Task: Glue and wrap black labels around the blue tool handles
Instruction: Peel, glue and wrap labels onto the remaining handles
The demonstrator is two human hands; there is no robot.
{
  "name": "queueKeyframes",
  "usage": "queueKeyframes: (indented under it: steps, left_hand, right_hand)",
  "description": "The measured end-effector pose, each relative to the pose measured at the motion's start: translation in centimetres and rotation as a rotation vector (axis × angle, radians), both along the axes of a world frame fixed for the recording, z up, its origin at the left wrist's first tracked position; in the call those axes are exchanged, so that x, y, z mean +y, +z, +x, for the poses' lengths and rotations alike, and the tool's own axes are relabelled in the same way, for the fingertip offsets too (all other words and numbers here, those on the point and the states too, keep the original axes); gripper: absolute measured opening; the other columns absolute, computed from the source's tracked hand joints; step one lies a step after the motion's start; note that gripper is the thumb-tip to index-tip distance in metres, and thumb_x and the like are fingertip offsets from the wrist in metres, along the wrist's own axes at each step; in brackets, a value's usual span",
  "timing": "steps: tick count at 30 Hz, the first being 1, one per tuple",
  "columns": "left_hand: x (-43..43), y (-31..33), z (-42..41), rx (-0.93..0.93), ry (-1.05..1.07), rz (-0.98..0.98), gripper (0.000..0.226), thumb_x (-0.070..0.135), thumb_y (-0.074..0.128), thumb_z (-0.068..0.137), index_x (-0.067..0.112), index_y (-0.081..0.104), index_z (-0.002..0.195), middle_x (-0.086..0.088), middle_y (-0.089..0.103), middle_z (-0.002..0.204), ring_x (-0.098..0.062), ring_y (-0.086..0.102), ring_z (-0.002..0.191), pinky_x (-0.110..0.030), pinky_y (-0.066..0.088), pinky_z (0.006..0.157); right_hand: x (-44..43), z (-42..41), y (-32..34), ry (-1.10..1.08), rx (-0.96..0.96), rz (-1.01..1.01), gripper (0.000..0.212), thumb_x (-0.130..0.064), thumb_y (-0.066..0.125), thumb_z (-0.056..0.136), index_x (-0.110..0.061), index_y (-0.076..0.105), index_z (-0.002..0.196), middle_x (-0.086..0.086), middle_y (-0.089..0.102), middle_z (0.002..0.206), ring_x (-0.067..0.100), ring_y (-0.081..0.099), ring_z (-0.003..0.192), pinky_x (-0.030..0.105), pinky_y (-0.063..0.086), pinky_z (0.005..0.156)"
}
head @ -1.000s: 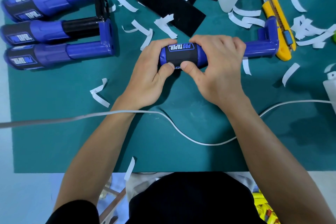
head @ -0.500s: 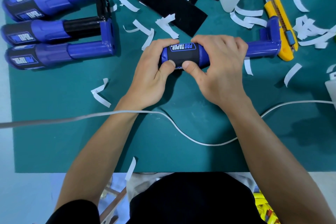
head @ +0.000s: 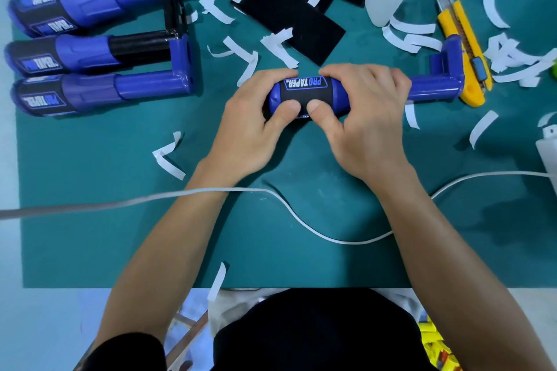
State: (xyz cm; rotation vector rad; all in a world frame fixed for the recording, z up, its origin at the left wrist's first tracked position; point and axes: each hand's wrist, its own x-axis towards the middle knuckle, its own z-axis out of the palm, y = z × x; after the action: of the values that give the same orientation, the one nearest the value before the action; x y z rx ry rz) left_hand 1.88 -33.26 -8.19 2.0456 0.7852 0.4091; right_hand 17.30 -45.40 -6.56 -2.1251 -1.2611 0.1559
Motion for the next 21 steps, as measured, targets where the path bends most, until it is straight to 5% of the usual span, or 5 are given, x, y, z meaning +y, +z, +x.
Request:
queueKeyframes:
  steps: [4,10,21]
  left_hand:
    - [-1.0,-0.1,0.4,-0.022,0.066,0.077,0.040,0.035,0.052,0.107,0.013,0.061,0.139,0.001,0.065,0.129,-0.017,0.059,0.115,-0.038,0.048,0.102]
    - [-1.0,-0.1,0.5,0.015,0.059,0.127,0.040,0.028,0.045,0.110,0.009,0.058,0.143,-0.004,0.064,0.134,-0.018,0.057,0.119,-0.018,0.038,0.105]
    - [0.2,-0.5,-0.8,-0.052,0.037,0.025,0.042,0.028,0.038,0.114,0.013,0.058,0.148,0.005,0.068,0.135,-0.010,0.063,0.123,-0.032,0.048,0.107]
  right_hand:
    - [0.3,-0.3,0.0,-0.032,-0.005,-0.006,0.041,-0.052,0.066,0.094,-0.016,0.071,0.112,-0.006,0.069,0.101,0.026,0.057,0.100,0.043,0.032,0.101]
    - [0.1,-0.1,0.1,0.000,0.003,-0.012,0.034,-0.042,0.064,0.097,-0.017,0.071,0.118,-0.008,0.070,0.110,0.025,0.057,0.105,0.040,0.029,0.103]
    - [0.2,-0.1,0.4,-0.025,0.047,-0.018,0.033,-0.043,0.061,0.095,-0.017,0.069,0.113,-0.010,0.067,0.100,0.022,0.055,0.103,0.038,0.029,0.104]
